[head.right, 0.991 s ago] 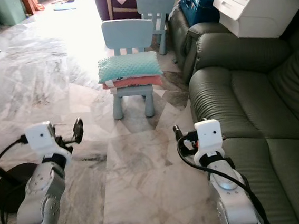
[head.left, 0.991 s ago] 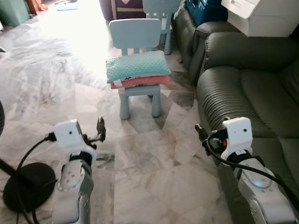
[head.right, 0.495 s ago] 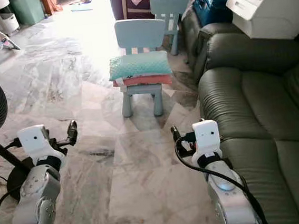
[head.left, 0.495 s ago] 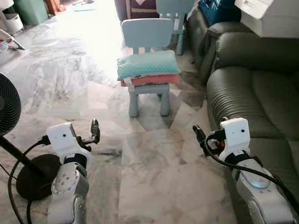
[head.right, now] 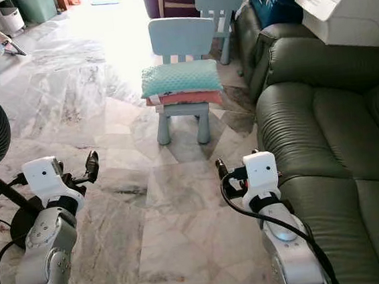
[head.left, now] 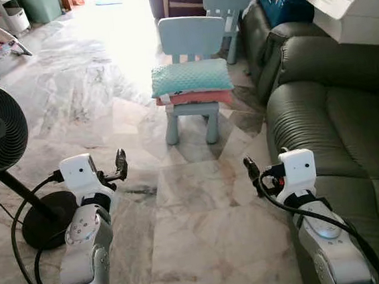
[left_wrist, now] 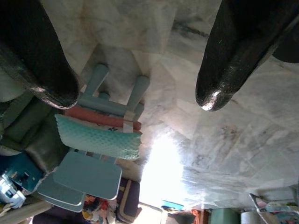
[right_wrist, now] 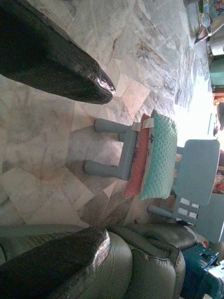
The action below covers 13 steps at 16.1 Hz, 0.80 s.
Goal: Move the pillow to the sofa
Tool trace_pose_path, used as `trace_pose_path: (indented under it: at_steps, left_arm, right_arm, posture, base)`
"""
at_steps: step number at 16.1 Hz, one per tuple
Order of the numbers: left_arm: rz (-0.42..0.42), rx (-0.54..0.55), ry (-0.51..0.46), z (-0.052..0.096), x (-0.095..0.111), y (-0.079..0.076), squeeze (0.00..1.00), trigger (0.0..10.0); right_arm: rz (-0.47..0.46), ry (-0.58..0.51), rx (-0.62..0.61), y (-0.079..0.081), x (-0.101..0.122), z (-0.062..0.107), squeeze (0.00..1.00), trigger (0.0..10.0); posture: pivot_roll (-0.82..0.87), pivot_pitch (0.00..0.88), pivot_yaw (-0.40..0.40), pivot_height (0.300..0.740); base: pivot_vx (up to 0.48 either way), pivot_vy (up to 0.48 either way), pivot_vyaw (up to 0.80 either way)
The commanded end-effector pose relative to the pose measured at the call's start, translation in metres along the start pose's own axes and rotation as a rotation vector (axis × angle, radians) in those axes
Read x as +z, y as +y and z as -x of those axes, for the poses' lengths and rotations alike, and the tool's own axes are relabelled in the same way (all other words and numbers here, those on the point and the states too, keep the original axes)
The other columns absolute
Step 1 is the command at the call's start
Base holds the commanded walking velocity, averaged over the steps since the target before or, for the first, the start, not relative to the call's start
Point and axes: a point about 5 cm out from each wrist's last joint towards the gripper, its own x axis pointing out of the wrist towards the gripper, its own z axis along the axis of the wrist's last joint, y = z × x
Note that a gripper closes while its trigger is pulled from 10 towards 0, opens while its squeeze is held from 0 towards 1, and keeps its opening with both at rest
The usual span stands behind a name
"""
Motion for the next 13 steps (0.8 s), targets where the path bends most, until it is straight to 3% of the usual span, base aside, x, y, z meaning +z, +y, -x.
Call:
trace_pose_path:
  at_steps: [1,13]
  left_arm:
    - [-0.001,-0.021,-0.012,0.0001,0.0012,-0.0019,0.0,10.0]
    - [0.018,-0.056,-0.023,0.0018,0.0016,-0.0031,0.0,10.0]
  right_arm:
    - [0.005,-0.001,-0.001,-0.0018,-0.0001,-0.0003,0.0,10.0]
    - [0.015,-0.009,0.009,-0.0001,-0.0013,-0.0005,0.0,10.0]
  posture:
    - [-0.08,0.089,-0.068,0.74]
    - [-0.08,0.073,-0.066,0.74]
  base:
    - [0.0,0.0,0.0]
    - [0.387,0.257,0.0]
